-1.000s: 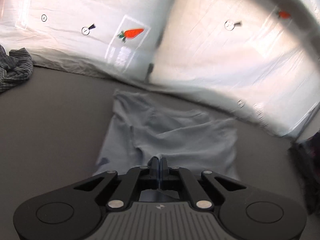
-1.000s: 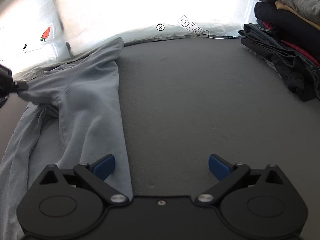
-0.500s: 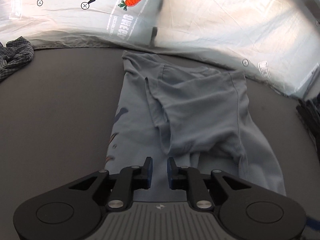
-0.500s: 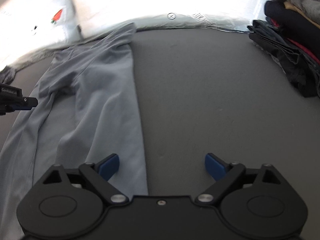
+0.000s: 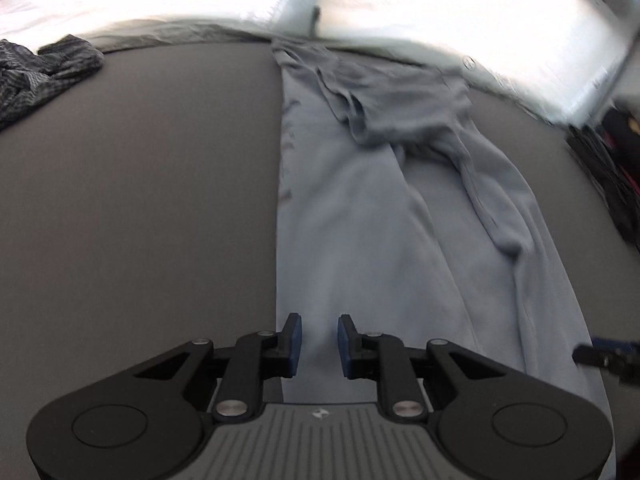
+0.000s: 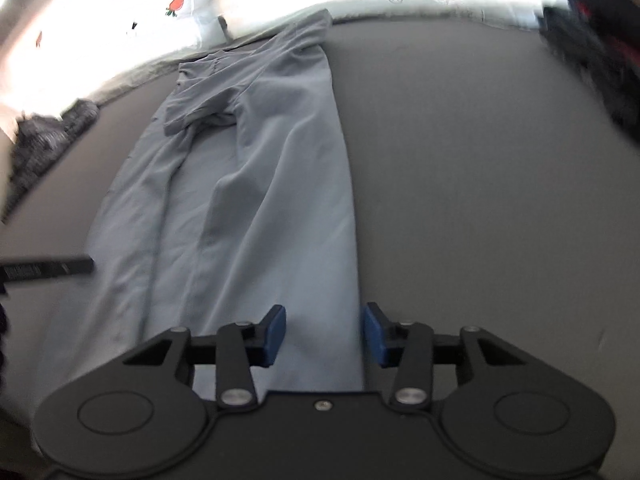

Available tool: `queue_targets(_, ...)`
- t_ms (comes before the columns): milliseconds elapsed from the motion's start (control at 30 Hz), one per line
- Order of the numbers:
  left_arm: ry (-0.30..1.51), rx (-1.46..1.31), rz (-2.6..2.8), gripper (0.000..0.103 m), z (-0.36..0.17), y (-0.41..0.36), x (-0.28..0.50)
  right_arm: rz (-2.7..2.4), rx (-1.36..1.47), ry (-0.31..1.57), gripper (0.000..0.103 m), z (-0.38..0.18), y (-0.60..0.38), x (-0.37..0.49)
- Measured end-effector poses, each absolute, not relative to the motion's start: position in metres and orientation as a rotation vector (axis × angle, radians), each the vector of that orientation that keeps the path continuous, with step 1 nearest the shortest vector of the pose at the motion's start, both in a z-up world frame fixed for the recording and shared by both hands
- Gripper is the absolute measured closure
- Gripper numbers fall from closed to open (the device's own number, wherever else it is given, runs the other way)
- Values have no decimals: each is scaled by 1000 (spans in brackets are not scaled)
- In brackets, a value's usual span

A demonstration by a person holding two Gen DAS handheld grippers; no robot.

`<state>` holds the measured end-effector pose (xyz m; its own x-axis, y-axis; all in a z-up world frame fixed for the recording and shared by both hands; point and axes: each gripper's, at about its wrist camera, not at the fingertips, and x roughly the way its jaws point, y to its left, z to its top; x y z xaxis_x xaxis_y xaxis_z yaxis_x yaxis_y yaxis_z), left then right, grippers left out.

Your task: Fold clothes

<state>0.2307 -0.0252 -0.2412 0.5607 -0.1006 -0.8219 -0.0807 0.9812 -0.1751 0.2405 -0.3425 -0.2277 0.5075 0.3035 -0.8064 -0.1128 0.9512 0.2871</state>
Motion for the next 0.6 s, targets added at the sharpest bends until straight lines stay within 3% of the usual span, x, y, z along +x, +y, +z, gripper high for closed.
queue_targets(333, 1153, -556, -100, 81, -249, -4, 162, 318, 669, 1140, 67, -253, -398, 197)
queue_targets(600, 1277, -761, -160, 81, -260, 8, 137, 386, 761, 1210, 68, -265, -409, 183)
